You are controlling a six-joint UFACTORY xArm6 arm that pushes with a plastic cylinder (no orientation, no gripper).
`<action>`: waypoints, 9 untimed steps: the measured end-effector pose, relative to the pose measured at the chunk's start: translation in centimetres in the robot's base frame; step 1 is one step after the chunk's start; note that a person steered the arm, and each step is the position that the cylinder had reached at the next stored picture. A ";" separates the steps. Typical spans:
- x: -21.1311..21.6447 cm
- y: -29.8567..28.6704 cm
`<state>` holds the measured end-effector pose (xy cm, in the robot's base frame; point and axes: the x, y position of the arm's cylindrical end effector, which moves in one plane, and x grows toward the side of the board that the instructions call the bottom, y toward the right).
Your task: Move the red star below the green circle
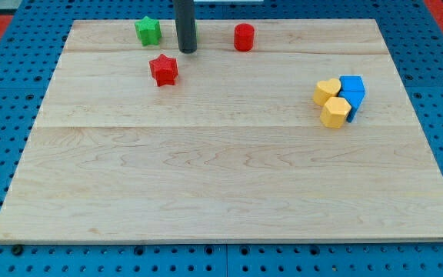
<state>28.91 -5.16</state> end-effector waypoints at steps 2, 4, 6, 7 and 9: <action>8.8 -4.4; 6.0 -7.5; 3.7 -6.6; 4.0 -5.7; 5.6 -2.6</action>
<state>34.55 -7.81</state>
